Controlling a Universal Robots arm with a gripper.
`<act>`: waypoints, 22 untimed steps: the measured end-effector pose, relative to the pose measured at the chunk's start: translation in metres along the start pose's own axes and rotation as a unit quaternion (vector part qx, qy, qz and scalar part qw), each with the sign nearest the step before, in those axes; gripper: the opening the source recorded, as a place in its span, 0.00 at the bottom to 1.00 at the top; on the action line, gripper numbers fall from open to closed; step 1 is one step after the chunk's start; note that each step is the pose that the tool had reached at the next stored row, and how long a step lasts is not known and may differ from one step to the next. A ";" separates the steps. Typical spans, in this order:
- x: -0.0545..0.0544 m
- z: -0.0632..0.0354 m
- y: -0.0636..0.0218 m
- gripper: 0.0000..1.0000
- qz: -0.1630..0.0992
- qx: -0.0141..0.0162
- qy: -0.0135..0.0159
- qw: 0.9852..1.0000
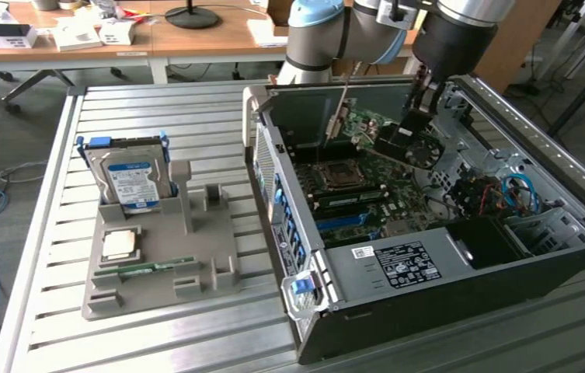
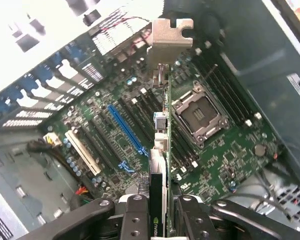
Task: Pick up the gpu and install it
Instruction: 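Insert the gpu into the slot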
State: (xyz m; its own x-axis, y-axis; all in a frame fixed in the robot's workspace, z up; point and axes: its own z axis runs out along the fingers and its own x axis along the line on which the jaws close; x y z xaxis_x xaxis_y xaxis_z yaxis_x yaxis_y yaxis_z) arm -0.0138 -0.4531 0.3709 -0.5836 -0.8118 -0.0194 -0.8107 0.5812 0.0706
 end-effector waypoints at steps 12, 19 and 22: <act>0.000 0.0010 -0.0001 0.26 -0.108 -0.002 0.008 0.994; 0.000 0.0017 -0.0001 0.26 -0.171 -0.003 0.012 0.985; 0.000 0.0020 -0.0001 0.26 -0.198 -0.004 0.014 0.980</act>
State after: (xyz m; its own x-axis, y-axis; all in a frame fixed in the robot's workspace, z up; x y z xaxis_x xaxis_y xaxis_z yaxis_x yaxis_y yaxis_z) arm -0.0138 -0.4531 0.3689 -0.2210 -0.9751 -0.0195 -0.9731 0.2191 0.0705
